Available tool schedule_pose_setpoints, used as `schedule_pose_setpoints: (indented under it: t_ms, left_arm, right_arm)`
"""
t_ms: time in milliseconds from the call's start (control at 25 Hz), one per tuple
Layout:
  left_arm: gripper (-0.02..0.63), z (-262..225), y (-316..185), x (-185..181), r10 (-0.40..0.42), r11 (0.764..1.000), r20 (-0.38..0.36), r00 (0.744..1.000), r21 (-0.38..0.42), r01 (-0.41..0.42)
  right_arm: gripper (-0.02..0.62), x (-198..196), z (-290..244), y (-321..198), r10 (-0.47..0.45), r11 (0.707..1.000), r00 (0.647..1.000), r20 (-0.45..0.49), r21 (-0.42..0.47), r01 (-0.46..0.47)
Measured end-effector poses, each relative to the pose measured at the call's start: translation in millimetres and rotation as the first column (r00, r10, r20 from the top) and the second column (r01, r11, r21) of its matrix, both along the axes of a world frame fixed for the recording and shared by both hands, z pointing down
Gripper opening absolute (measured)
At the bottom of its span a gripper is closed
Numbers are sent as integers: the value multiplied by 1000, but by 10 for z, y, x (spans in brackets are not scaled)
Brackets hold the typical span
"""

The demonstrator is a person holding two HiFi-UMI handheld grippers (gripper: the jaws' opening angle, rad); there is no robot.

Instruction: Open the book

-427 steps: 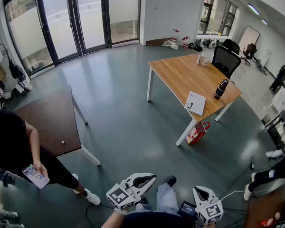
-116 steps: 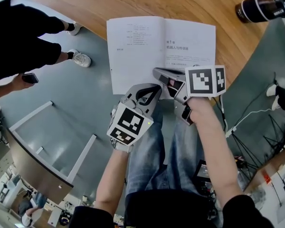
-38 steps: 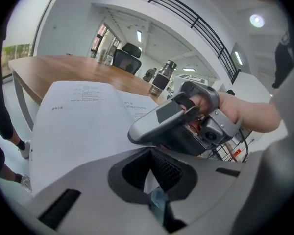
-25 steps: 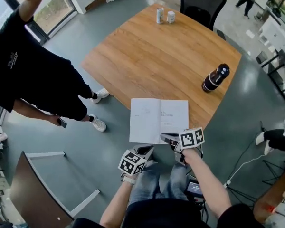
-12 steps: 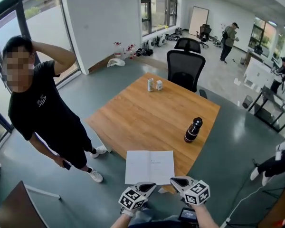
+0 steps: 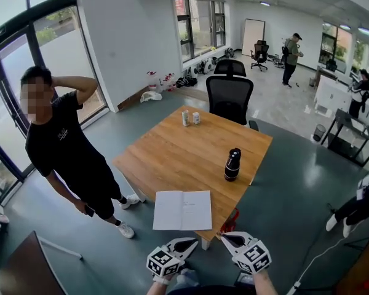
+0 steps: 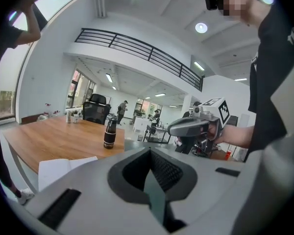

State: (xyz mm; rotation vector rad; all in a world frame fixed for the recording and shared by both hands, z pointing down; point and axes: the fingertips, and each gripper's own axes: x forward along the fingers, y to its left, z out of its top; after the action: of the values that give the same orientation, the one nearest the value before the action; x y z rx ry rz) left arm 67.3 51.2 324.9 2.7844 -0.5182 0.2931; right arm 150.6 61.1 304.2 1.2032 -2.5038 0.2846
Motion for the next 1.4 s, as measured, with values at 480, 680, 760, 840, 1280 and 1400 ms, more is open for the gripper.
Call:
schedule_pose_setpoints:
  t_ms: [480, 680, 760, 840, 1280, 1400]
  left_arm:
    - [6, 24, 1280, 440, -23, 999, 23, 999, 39, 22]
    - [8, 10, 1686, 350, -38, 999, 57, 998, 29, 36]
    - [8, 7, 1837, 361, -40, 999, 60, 997, 22, 39]
    - [8, -7, 1892, 325, -46, 999, 64, 997, 31, 44]
    - [8, -244, 1729, -486, -125, 991, -1, 992, 57, 125]
    - [6, -273, 1666, -796, -139, 988, -16, 990, 63, 140]
  right_arm:
    - [-14, 514, 217, 1461, 9, 1000, 999, 33, -1, -9]
    - [-14, 405, 372, 1847, -20, 999, 999, 46, -26, 22]
    - [-14, 390, 394, 1988, -28, 999, 998, 61, -29, 30]
    - [-14, 348, 391, 2037, -39, 999, 997, 67, -15, 40]
    - [-14, -211, 109, 1812, -43, 999, 998, 43, 26, 42]
    - [-14, -435, 68, 1730, -36, 999, 999, 15, 31, 36]
